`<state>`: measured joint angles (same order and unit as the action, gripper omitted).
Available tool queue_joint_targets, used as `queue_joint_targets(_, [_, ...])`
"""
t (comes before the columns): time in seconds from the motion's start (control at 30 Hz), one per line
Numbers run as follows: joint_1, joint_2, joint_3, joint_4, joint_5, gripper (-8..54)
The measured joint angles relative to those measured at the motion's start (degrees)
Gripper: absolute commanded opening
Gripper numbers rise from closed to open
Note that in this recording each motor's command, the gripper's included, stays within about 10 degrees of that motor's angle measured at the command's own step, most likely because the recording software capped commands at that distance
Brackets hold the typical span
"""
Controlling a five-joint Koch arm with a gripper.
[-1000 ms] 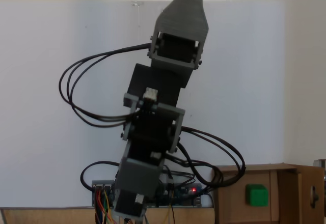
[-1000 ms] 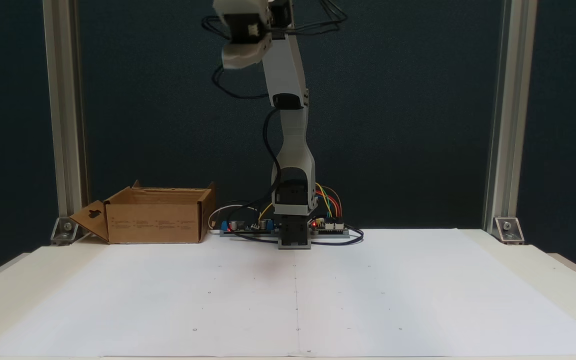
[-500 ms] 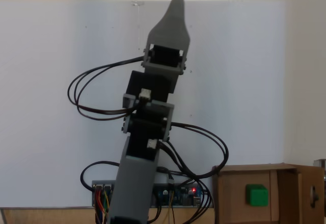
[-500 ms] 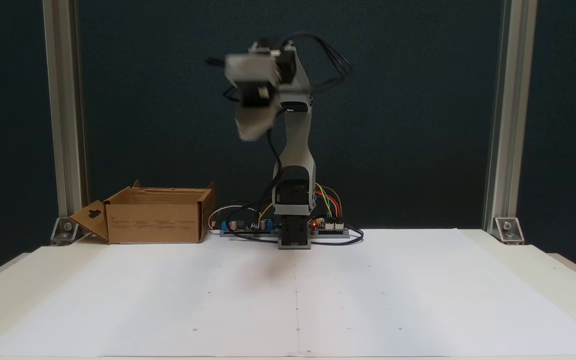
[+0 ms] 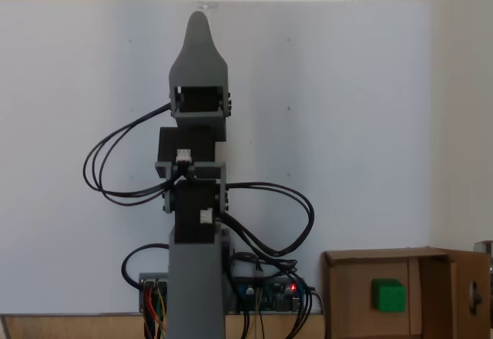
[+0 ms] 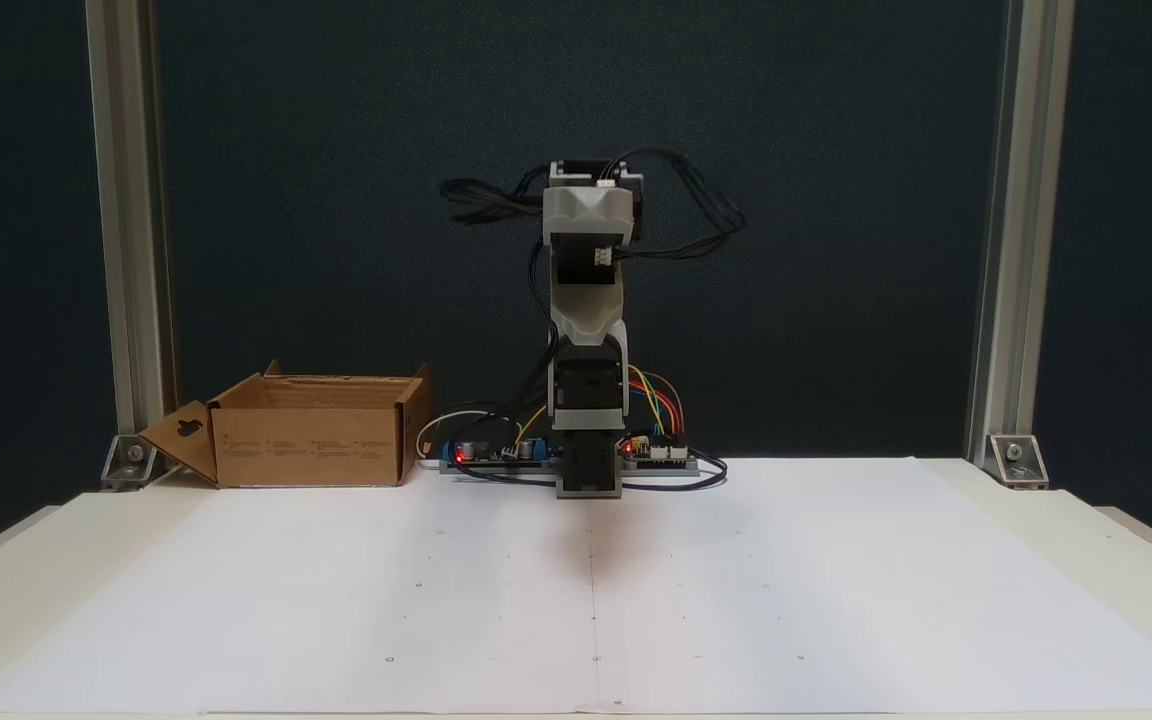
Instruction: Grasp a green dice and put it in the bin.
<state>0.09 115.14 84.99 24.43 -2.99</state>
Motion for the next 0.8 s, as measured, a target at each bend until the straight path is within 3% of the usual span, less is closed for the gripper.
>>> queue_joint_targets(0.4, [3.96, 11.78, 32.26, -17.93, 0.00, 45.1])
queue_joint_targets(0.8, [4.83, 13.62, 41.04, -34.10, -0.09, 45.2])
